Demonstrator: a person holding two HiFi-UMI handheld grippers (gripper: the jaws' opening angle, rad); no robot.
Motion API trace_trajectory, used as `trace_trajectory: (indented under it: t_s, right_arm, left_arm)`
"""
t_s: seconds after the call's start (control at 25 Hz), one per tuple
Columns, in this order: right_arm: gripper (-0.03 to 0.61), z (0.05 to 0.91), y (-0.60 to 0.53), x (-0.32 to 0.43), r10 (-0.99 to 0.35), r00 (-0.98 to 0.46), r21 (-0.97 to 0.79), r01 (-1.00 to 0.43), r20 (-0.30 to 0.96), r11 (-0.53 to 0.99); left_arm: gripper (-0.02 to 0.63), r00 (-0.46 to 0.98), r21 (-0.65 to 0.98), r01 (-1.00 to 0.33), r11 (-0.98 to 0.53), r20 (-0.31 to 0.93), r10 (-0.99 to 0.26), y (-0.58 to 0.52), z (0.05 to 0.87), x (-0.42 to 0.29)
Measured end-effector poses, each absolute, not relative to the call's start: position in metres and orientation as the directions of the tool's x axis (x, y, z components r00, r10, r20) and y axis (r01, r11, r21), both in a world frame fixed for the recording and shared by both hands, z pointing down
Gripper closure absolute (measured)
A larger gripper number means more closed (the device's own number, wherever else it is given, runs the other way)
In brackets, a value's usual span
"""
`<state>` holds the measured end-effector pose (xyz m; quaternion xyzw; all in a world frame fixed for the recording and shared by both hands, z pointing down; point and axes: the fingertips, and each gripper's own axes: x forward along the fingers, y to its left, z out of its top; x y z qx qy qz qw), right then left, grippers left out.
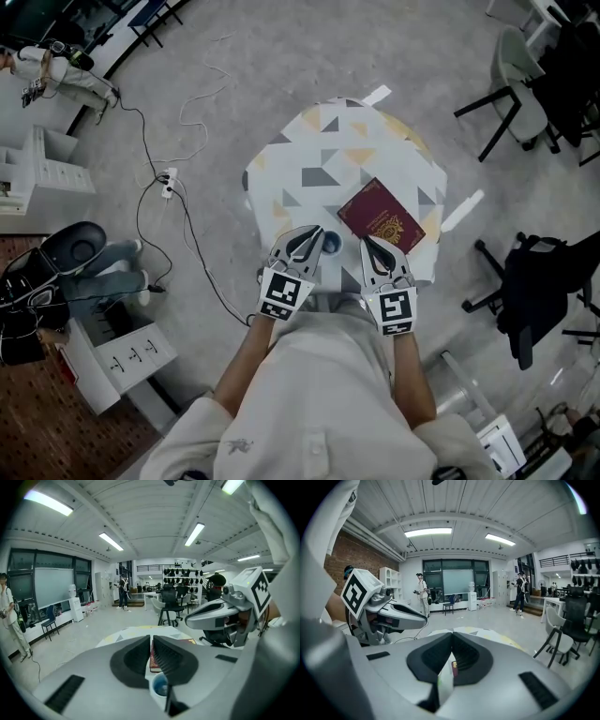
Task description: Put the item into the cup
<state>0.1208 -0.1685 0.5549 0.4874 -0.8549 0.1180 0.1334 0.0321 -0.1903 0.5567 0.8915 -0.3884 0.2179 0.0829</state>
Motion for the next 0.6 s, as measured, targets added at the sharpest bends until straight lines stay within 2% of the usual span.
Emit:
trace_trajectory:
  t_s: [0.6]
  right_arm:
    - [0.572, 0.549, -0.171, 0.124, -0.808, -0.484, -0.055, -0.866, 0.335, 0.496]
  left_arm:
    - [0.586, 0.614, -0.032, -0.733, -0.679, 0.398, -0.682, -0.193, 0.539, 0.03]
